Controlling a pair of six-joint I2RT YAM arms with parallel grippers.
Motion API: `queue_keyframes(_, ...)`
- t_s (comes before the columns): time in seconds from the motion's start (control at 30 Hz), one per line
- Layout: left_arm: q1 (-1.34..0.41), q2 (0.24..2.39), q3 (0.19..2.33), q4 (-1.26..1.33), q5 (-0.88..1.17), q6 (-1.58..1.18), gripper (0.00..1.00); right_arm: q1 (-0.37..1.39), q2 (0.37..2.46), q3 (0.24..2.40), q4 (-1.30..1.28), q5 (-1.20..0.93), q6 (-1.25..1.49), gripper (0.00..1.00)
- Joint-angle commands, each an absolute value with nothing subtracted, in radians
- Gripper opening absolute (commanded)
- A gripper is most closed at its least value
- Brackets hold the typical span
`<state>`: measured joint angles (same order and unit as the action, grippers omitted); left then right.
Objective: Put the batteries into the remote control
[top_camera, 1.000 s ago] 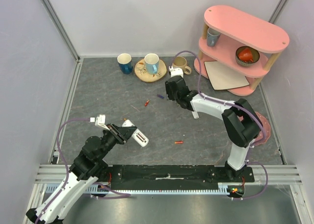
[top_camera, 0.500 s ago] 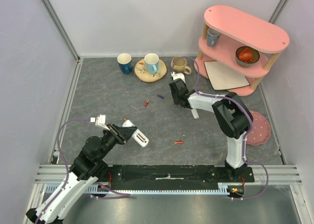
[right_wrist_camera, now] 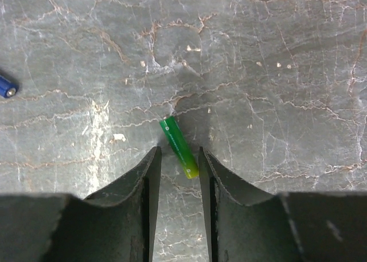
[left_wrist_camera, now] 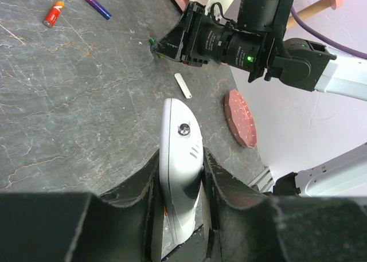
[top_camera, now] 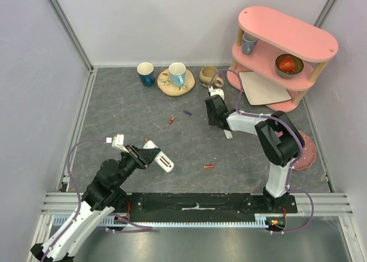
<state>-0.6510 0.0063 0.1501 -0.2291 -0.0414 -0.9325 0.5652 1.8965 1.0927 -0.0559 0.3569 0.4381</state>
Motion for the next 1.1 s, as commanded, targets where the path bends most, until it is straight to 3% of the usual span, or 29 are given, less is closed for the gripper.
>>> queue_keyframes(0.0, -0.649, -0.057, 0.147, -0.163, -0.018, -0.948, 0.02, 0.563, 1.881, 1.043, -0.117, 0.325, 0.434, 0.37)
queue_keyframes(0.13, -0.649, -0.052, 0.141, -0.147, -0.014, -0.954, 0.02, 0.554, 1.910, 1.037, -0.115, 0.284, 0.439, 0.15)
queue_keyframes(0.17, -0.649, -0.052, 0.143, -0.146, -0.012, -0.954, 0.02, 0.546, 1.914, 1.038, -0.118, 0.253, 0.446, 0.02)
queue_keyframes(0.2, -0.649, -0.052, 0.144, -0.149, -0.012, -0.953, 0.02, 0.540, 1.916, 1.039, -0.121, 0.236, 0.475, 0.00)
queue_keyframes(0.37, -0.649, -0.051, 0.152, -0.146, -0.017, -0.948, 0.02, 0.497, 1.867, 1.002, -0.092, 0.167, 0.658, 0.00)
queue_keyframes(0.53, -0.649, -0.043, 0.153, -0.140, -0.015, -0.945, 0.02, 0.497, 1.712, 0.876, -0.046, 0.232, 1.093, 0.00)
queue_keyframes(0.77, -0.649, -0.044, 0.153, -0.137, -0.015, -0.945, 0.02, 0.601, 1.713, 1.025, -0.374, 0.423, 1.527, 0.00)
queue_keyframes(1.07, -0.649, -0.061, 0.164, -0.172, -0.006, -0.951, 0.02, 0.706, 1.816, 1.071, -0.497, 0.460, 1.914, 0.00)
